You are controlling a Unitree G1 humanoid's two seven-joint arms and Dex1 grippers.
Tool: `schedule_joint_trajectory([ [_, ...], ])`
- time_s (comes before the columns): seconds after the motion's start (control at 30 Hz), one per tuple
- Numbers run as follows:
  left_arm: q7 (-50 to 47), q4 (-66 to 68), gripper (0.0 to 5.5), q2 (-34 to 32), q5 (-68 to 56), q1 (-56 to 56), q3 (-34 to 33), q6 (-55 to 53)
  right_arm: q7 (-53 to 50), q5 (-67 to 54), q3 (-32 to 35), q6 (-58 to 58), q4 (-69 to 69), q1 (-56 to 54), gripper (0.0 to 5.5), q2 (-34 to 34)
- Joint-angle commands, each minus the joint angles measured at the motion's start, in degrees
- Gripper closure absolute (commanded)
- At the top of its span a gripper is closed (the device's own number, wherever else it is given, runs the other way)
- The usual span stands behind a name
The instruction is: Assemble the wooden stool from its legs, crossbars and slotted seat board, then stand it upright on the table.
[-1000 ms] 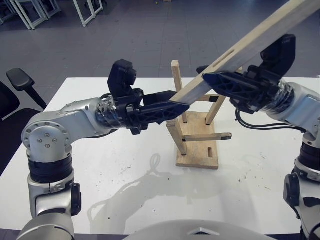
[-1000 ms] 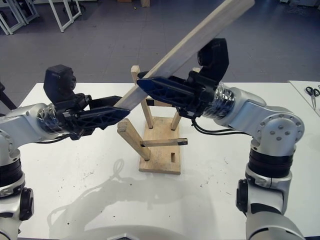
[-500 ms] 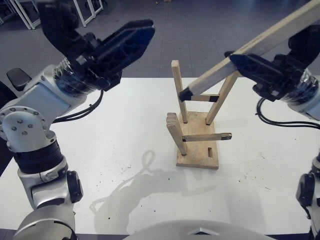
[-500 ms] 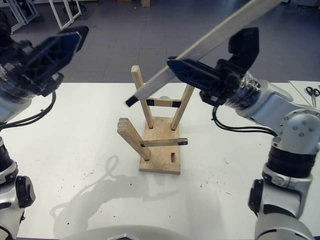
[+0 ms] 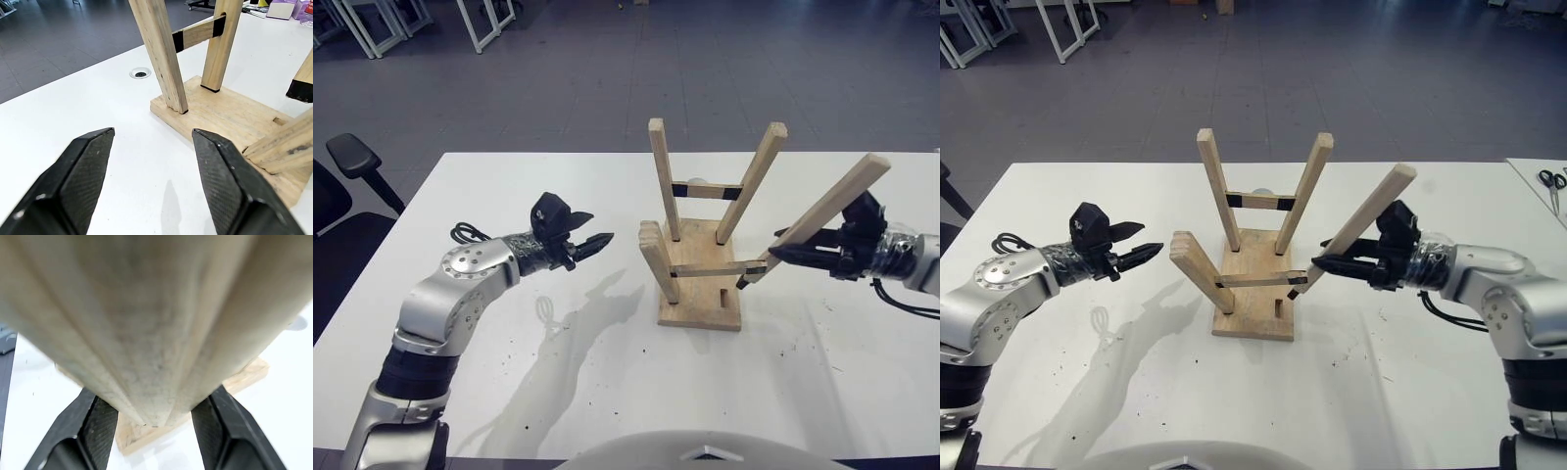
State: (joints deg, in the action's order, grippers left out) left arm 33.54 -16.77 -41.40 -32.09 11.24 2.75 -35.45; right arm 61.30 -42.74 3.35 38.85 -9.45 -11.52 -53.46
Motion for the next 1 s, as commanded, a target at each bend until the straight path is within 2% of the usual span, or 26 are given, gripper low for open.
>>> schedule_joint_trajectory([
  [0.03,1.12,-0.25,2.57,1.27,2.11,-0.78,0.70,0.18,3.40,2.58,-2.30,-3.23,-0.33,0.89,3.47,2.10],
  [0.2,1.99,0.10,2.57,2.75,3.12,-0.41,0.36,-0.36,4.55,6.47,-6.52,-6.43,-0.96,0.66,3.47,5.61],
  [0.37,2.57,0.39,2.57,3.26,3.89,-0.18,0.00,-0.47,4.87,16.09,-12.33,-15.05,4.59,-1.10,3.47,7.47],
  [0.57,1.68,0.50,2.57,4.17,5.29,0.72,-1.75,0.81,0.75,22.54,-14.31,-19.28,10.87,-3.74,3.47,10.34],
  [0.77,-11.69,-0.33,2.57,13.06,4.41,16.45,-12.04,7.19,-10.56,25.65,-14.44,-21.42,8.51,-1.21,3.47,17.26],
  [0.87,-13.56,-4.02,2.57,16.39,0.93,21.85,-12.05,5.62,-14.31,26.65,-14.05,-23.98,7.76,-0.31,3.47,19.68],
  [1.0,-13.33,-6.07,2.57,19.12,-1.04,23.80,-8.24,2.88,-16.83,27.90,-14.63,-27.29,11.94,-0.27,3.47,23.06],
])
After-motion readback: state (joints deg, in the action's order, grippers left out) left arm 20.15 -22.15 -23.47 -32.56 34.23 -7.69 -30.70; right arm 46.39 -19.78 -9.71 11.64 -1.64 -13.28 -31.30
